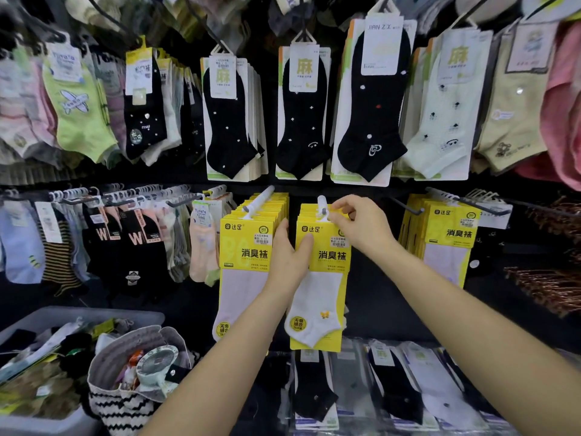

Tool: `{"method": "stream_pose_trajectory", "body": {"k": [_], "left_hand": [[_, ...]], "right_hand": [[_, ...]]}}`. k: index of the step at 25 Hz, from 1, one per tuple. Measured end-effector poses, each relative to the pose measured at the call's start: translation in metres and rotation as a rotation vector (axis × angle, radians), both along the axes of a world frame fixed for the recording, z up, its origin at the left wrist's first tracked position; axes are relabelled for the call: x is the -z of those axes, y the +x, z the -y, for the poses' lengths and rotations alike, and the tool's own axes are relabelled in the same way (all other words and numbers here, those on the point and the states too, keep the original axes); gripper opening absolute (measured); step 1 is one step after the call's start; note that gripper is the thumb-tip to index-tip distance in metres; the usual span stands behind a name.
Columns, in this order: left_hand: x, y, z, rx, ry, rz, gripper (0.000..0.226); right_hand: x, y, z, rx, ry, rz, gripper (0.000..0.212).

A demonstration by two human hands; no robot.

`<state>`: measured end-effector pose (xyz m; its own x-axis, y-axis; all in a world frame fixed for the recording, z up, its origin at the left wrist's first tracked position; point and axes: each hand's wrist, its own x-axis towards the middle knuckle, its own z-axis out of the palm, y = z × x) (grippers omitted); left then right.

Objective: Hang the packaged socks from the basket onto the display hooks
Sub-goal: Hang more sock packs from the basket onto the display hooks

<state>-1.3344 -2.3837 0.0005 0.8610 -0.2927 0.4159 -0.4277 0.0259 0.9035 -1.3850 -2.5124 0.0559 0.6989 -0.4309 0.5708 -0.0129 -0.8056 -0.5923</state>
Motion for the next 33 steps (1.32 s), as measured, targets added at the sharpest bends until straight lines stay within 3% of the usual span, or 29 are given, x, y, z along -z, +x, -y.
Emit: {"method": "stream_pose_trajectory", "body": {"k": [3,6,9,13,16,24,29,33], "left_hand": [[-0.001,0.007,0.005,0.057,0.030,-0.037,0.057],[0.007,0.009,0.009,0.199,-0.048,-0.034,0.028],[0.008,0.012,0.013,0.246,-0.115,-0.073,0.017],[-0.003,0.023,0.018,0.338,-0.354,-0.377,0.042],[-0.013,0.038,0.025,0.254,-0.396,-0.456,0.046],[-0.031,0.064,0.040,0.330,-0.317,-0.627,0.051],[-0.029,0.063,0.040,0.292,-0.231,-0.563,0.037],[-0.006,0.057,0.034,0.322,-0.284,-0.561,0.060]], "right_hand": [[0.031,-0.008,-0.002,-0.071,0.198,-0.007,0.046],[0.055,-0.004,-0.008,-0.281,0.440,0.018,0.038],[0.060,0.003,-0.005,-0.343,0.516,0.045,0.037],[0.061,0.011,0.016,-0.375,0.793,0.092,0.057],[0.053,0.022,0.029,-0.310,0.960,0.103,0.057],[0.046,0.042,0.033,-0.305,0.897,0.059,0.039],[0.039,0.035,0.028,-0.317,0.840,-0.043,0.041],[0.054,0.021,0.024,-0.393,0.938,-0.001,0.058]]}}
